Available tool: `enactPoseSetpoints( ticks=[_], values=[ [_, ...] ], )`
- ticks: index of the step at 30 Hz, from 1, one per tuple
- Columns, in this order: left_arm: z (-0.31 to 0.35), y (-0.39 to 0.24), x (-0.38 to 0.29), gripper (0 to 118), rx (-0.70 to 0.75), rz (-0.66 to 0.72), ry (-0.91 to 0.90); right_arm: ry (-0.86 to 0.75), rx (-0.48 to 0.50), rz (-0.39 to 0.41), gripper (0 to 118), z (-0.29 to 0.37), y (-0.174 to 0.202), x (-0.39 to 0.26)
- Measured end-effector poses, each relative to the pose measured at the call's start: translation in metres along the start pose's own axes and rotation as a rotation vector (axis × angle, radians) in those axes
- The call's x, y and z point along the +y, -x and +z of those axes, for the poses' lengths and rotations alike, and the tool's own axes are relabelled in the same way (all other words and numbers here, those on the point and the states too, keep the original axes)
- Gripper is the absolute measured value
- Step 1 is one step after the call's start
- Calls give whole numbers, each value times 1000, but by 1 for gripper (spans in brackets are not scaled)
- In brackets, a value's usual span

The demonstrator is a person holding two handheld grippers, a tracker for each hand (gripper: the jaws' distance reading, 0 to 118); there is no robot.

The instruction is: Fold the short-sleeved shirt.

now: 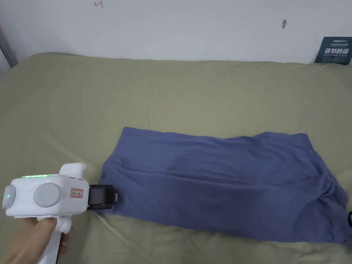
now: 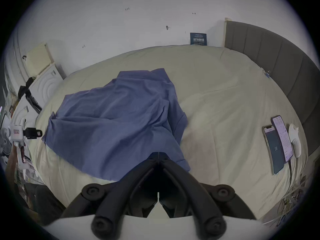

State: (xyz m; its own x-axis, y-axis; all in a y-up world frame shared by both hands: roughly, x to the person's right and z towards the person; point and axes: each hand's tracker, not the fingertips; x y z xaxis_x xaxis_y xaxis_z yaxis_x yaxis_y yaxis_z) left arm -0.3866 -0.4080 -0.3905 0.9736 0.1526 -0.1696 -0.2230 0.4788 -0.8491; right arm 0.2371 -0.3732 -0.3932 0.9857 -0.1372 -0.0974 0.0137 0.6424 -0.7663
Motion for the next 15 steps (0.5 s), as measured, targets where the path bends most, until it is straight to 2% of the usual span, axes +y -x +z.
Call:
enactPoseSetpoints(
  ticks=[1,4,5,6,7,8,9,10,11,12,15],
  values=[
    [0,1,-1,116,5,-3,-50,4,4,3,1,-1,1,0],
    [-22,-8,-1,115,58,-36,15,22,9,9,1,-7,0,-4],
    [-26,-9,-1,109,78,-36,39,27,6,11,1,-9,0,-5],
    [-28,-10,-2,89,101,-36,52,33,4,14,1,-10,0,-6],
    [-28,-10,-3,85,132,-44,31,41,6,17,1,-10,0,-6],
    [-23,-9,-4,75,115,-51,24,44,3,19,1,-12,-3,-8],
    [-17,-10,-2,47,104,-53,23,41,-8,22,14,-11,-3,-8],
    [-12,-11,-1,21,99,-68,19,40,-11,20,46,-10,-4,-8],
    [1,-17,-4,4,92,-77,10,42,-16,21,76,-10,-4,-7],
    [6,-20,-4,5,43,-64,7,60,-7,23,94,-14,-7,-7],
    [1,-25,-2,5,78,-98,11,78,5,1,95,-22,-6,-5]
  ],
)
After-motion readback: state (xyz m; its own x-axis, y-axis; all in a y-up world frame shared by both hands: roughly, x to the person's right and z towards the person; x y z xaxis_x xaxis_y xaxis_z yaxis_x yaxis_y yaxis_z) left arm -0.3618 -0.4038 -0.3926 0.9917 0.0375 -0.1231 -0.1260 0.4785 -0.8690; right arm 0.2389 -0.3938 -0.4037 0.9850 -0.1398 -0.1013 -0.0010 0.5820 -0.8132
